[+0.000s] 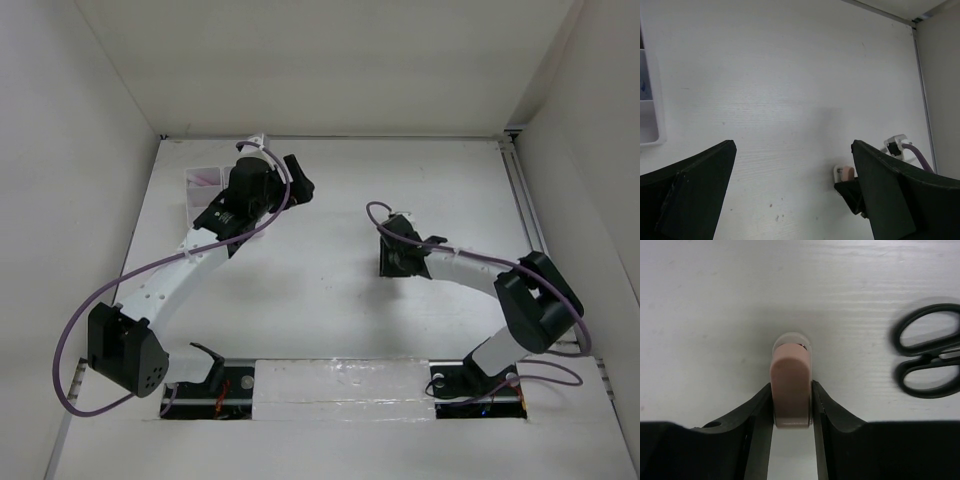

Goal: Sort the stationery into containers
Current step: Pick up the stapler from the center of the board.

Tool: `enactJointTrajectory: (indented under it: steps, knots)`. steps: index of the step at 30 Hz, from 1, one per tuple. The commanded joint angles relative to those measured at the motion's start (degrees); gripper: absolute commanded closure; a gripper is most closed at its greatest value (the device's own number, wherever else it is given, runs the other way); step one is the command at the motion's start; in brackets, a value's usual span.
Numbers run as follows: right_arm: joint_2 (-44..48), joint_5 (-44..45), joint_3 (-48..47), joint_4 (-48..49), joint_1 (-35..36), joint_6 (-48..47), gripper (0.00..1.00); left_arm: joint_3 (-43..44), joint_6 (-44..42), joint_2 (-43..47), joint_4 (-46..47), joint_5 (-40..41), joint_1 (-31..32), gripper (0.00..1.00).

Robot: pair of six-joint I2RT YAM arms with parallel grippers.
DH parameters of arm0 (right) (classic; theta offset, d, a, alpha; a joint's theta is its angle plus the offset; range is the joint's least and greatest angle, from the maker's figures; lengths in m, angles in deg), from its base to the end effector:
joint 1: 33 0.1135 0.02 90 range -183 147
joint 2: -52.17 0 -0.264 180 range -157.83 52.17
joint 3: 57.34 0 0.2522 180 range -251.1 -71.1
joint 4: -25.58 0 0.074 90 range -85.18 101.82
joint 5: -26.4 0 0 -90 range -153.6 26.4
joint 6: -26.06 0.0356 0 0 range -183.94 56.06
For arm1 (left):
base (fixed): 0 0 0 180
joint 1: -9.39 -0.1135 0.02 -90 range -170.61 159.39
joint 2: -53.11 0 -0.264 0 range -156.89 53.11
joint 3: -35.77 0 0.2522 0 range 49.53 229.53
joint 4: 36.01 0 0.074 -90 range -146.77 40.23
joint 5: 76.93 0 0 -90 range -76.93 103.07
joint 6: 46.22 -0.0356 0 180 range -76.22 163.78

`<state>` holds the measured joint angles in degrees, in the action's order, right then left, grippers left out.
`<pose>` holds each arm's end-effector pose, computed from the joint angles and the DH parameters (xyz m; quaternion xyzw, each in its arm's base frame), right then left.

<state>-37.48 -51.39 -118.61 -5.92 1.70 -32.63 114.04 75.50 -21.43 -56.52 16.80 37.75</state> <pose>0.2467 0.1617 0.1635 -0.0008 0.9606 0.0546 0.2726 0.2705 -0.1434 0.3527 -0.0429 0.8014 -0.2758 0.5291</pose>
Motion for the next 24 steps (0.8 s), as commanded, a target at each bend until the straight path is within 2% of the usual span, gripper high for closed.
enactJointTrajectory:
  steps: [1,2,3,4,6,7,8,10,18,24]
  knots:
    - [5.86,-4.54,0.57,5.5,4.75,-0.1,1.0,1.93,-0.88,0.19,1.03,-6.34,-0.06,0.0]
    - [8.58,-6.47,2.49,8.04,5.37,-1.07,1.0,1.33,-0.88,0.19,1.9,-9.06,-0.06,0.0]
    - [14.53,-8.76,3.72,10.85,5.38,-3.08,1.0,0.71,-0.09,0.71,2.69,-15.27,-0.06,0.0]
    - [17.46,-14.26,5.13,16.8,5.38,-4.05,1.0,-0.08,0.61,1.76,3.66,-18.55,-0.06,0.0]
    - [24.39,-20.53,8.2,22.46,5.38,-7.82,1.0,-3.84,1.15,3.34,8.22,-24.79,-0.06,0.0]
    - [25.82,-23.34,8.22,25.7,5.38,-9.24,1.0,-5.08,1.75,4.13,9.89,-31.69,-0.06,0.0]
    - [26.79,-28.5,8.22,26.34,5.38,-10.55,1.0,-6.14,1.76,5.62,11.3,-34.81,-0.06,0.0]
    - [27.41,-31.62,5.77,26.35,5.38,-13.71,1.0,-8.69,2.98,6.86,13.94,-40.52,-0.06,0.0]
    - [22.85,-38.39,0.66,32.14,5.38,-15.67,1.0,-15.64,10.81,11.61,22.3,-45.39,-0.06,0.0]
    - [20.13,-31.55,-1.8,32.85,7.49,-14.35,1.0,-15.64,12.04,11.61,21.08,-42.24,-0.06,0.0]
